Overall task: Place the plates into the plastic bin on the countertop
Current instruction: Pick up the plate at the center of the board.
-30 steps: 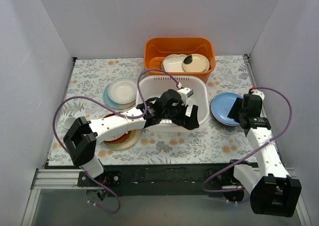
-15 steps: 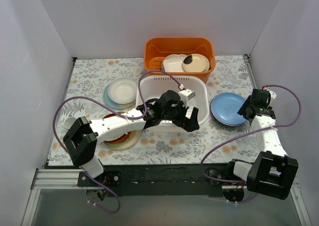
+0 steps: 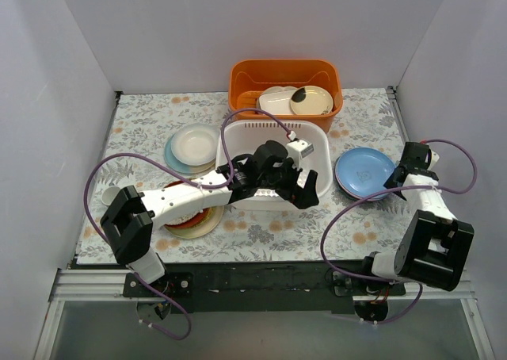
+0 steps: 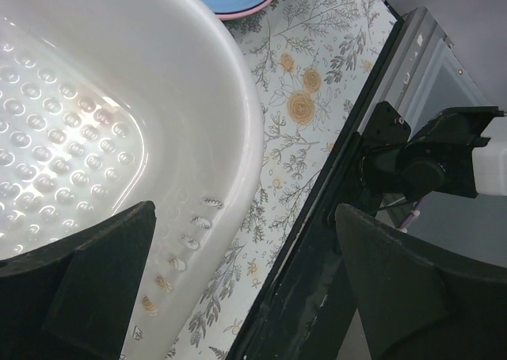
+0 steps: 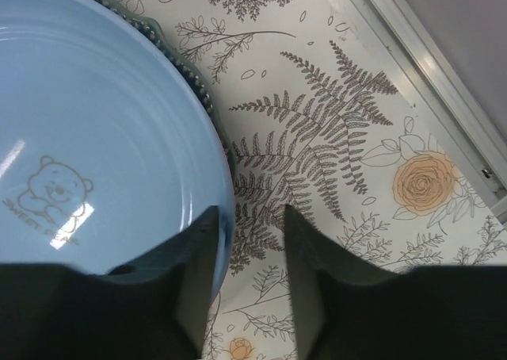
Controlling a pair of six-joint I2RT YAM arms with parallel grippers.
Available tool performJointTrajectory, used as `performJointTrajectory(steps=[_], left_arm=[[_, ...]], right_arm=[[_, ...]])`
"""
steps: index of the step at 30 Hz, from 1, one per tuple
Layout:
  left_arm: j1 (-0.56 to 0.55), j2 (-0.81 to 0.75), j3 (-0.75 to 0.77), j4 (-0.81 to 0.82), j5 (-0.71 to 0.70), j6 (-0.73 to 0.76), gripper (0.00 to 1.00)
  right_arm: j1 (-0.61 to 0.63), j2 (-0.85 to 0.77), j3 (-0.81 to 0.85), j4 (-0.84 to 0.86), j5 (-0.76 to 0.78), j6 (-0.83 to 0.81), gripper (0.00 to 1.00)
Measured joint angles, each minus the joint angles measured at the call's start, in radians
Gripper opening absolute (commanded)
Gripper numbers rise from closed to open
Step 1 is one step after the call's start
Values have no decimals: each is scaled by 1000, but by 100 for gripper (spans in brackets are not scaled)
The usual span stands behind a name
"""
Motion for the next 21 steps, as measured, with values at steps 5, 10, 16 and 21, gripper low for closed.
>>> performJointTrajectory(steps=[5,10,16,21], left_arm=[[0,0,22,-5,-3,16,98],[3,0,22,-14,-12,19,98],[4,1,22,-19,-19,19,98],[5,2,22,-21,-37,18,98]], right_arm=[[-12,27,0,44,-52,1,1],[-39,16,-7,64,-91,3,1],[-54,-60,-7,60,-112,-4,1],[-59,-133,-7,51,-164,-6,1]])
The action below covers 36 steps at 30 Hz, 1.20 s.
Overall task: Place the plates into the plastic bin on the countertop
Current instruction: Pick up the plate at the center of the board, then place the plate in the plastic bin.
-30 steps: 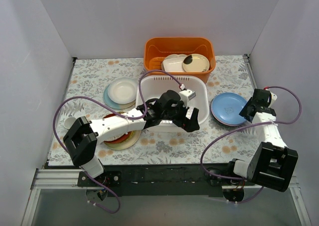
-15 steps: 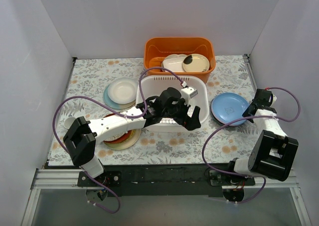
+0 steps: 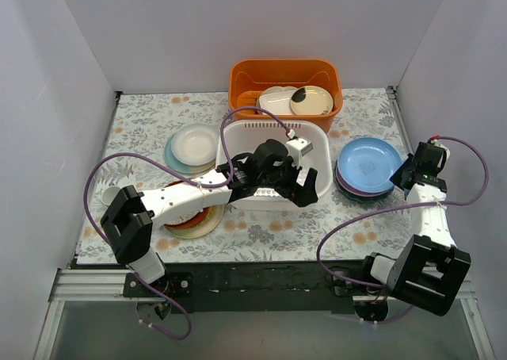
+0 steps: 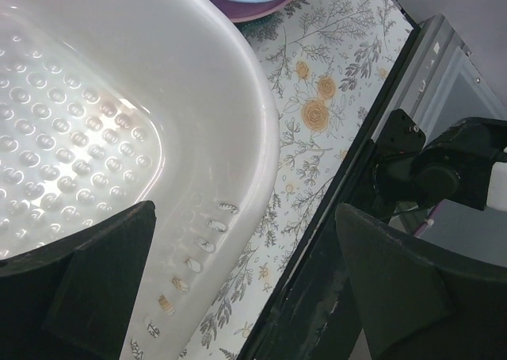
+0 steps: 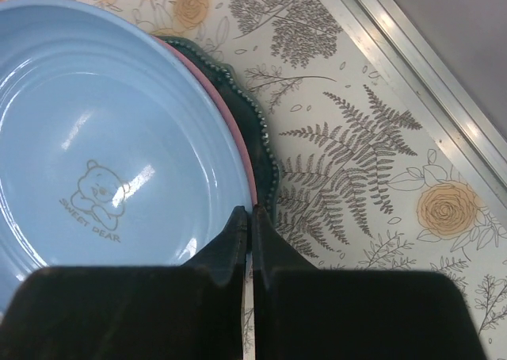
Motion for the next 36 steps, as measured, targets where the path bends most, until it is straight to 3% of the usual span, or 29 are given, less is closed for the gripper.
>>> performJointTrajectory(steps=[16,36], left_arm=[[22,1,0,13,-21,-23,98],[61,-16,10,89,-26,-85,98]], right_arm=[[0,-251,0,-68,-128,13,1],[0,-366,92,-95,-172,63,1]])
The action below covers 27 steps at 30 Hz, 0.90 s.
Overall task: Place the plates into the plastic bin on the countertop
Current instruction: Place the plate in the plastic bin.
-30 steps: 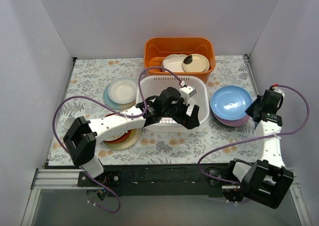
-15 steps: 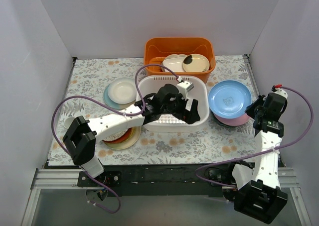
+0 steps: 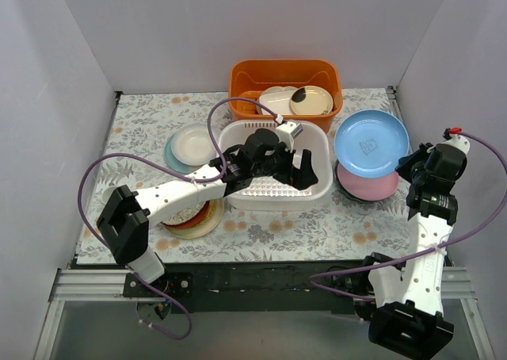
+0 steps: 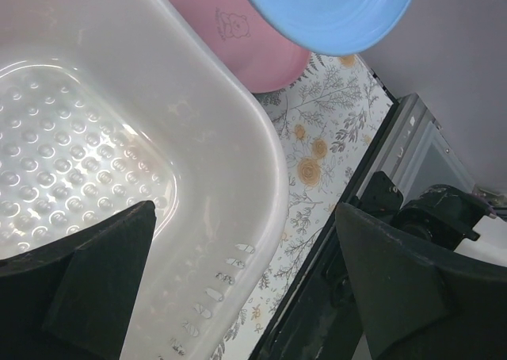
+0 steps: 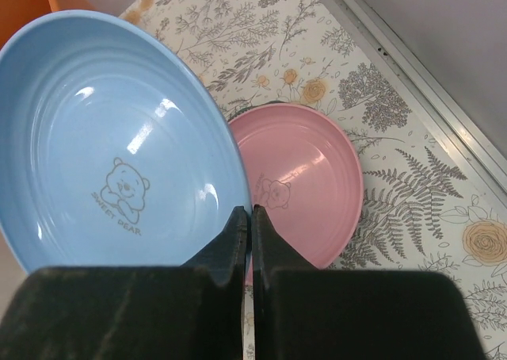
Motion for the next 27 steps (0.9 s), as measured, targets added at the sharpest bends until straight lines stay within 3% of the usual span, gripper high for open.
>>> performJointTrajectory(steps=[13,27], left_arm=[[14,-18,0,2,-6,-7,98],[127,-40,-1,-45,-5,-14,98]], right_arm=[[0,12,0,1,-66,5,1],[1,53,0,19,-194,23,1]])
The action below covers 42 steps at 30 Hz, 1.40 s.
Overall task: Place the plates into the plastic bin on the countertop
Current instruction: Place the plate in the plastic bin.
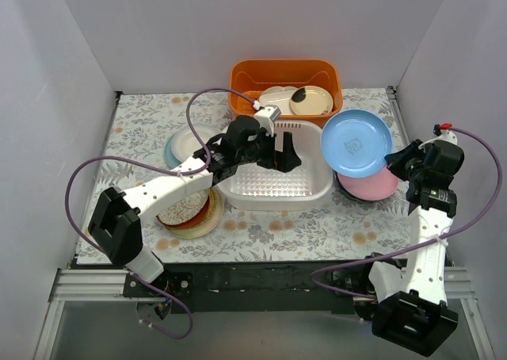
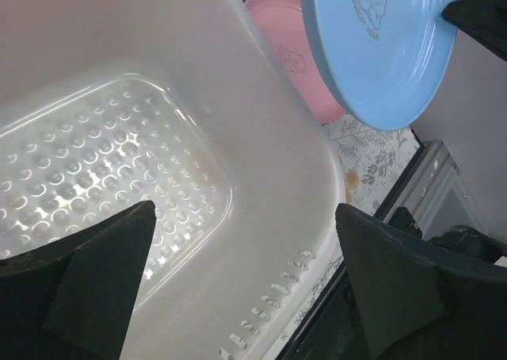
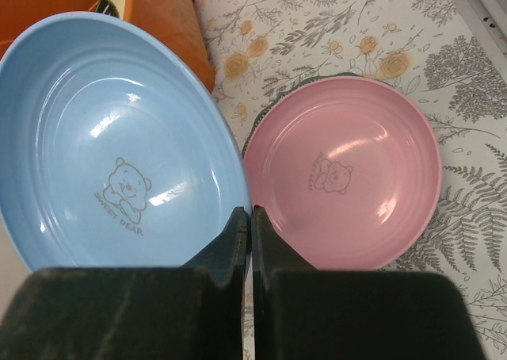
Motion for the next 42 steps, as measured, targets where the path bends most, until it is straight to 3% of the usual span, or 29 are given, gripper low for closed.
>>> performJointTrajectory(steps=[11,30,42], left_arm=[[97,-92,-24,-31,-1,-8,98],[259,-167,-60,-135,-23,-10,98],[370,-195,-104,-173,-14,-10,98]], right_arm=[[95,39,8,7,-28,5,1],[548,229,66,58,117,52,1],[711,349,107,92,191,69,1]])
